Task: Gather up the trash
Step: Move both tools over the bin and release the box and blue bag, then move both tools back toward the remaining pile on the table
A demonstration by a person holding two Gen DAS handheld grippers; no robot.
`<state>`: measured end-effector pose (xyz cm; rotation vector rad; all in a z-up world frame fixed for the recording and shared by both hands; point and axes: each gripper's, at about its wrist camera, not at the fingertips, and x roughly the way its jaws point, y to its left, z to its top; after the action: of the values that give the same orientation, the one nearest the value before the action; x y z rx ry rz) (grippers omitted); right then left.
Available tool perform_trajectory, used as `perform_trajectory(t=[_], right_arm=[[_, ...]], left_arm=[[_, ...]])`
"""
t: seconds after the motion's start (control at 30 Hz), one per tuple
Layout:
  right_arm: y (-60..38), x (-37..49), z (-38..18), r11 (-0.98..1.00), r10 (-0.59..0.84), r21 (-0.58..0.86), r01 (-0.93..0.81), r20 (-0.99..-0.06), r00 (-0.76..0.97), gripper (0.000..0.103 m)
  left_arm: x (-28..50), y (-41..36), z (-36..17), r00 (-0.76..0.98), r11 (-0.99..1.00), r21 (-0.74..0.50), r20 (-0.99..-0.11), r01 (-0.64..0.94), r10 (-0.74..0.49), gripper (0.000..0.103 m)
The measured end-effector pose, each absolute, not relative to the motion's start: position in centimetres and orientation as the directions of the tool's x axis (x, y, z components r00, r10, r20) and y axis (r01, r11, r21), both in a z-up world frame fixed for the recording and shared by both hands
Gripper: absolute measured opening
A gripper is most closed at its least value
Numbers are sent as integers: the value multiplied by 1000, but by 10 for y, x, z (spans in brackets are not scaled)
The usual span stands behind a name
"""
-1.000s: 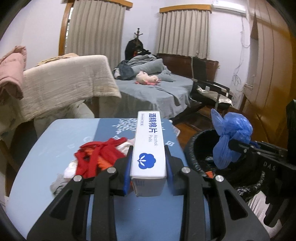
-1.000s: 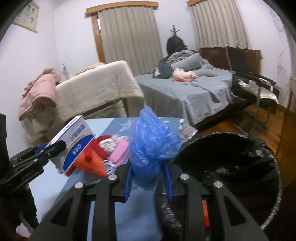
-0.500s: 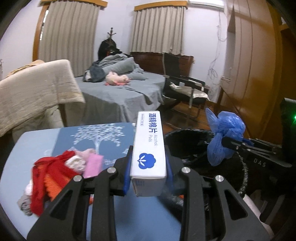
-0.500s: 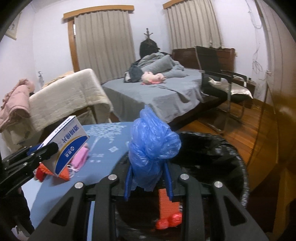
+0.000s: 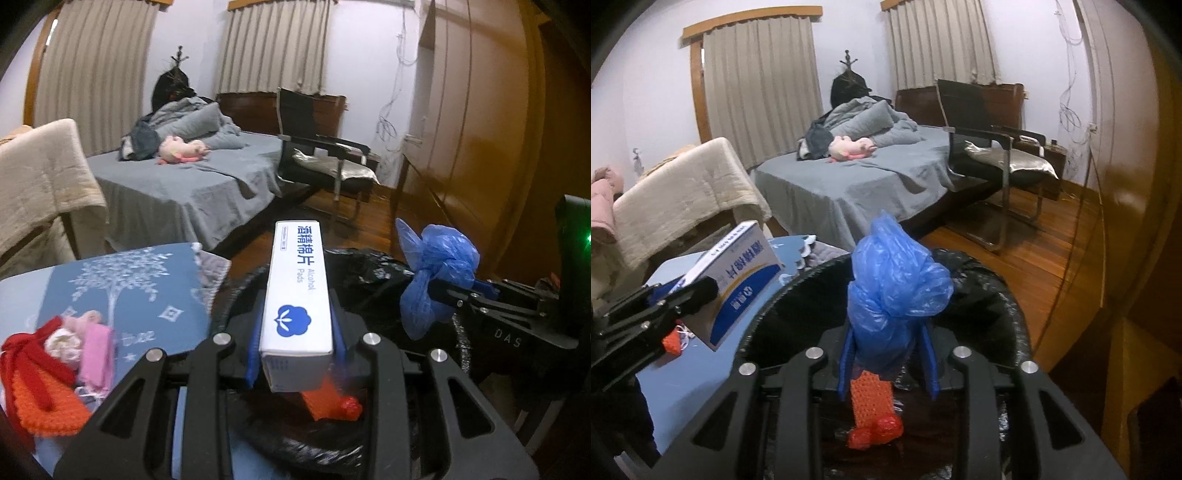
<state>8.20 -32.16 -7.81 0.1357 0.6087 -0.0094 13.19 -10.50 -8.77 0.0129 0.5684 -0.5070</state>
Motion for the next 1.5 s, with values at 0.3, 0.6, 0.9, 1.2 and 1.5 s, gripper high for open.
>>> perform_trajectory(t=[0.3, 0.6, 0.9, 1.2, 1.5], right_arm=[[-334, 78, -75, 990, -8, 114, 86, -558, 830, 66], [-310, 77, -64, 993, -5, 98, 68, -536, 844, 97], [-267, 85, -59, 994, 63, 112, -3, -531, 845, 97], [-198, 96, -60, 983, 180, 127, -132, -521, 835, 97], [-138, 104, -65, 961, 277, 135, -242, -517, 810, 97]], left_arm=[[134, -101, -89, 734, 877, -125, -501, 463, -459, 62], [128, -63, -77, 802, 929, -106, -478, 354, -359, 90], [110, -6, -67, 856, 969, -80, -456, 234, -244, 91], [90, 59, -62, 889, 995, -44, -447, 91, -101, 91], [71, 128, -72, 886, 999, -7, -462, -53, 44, 91]])
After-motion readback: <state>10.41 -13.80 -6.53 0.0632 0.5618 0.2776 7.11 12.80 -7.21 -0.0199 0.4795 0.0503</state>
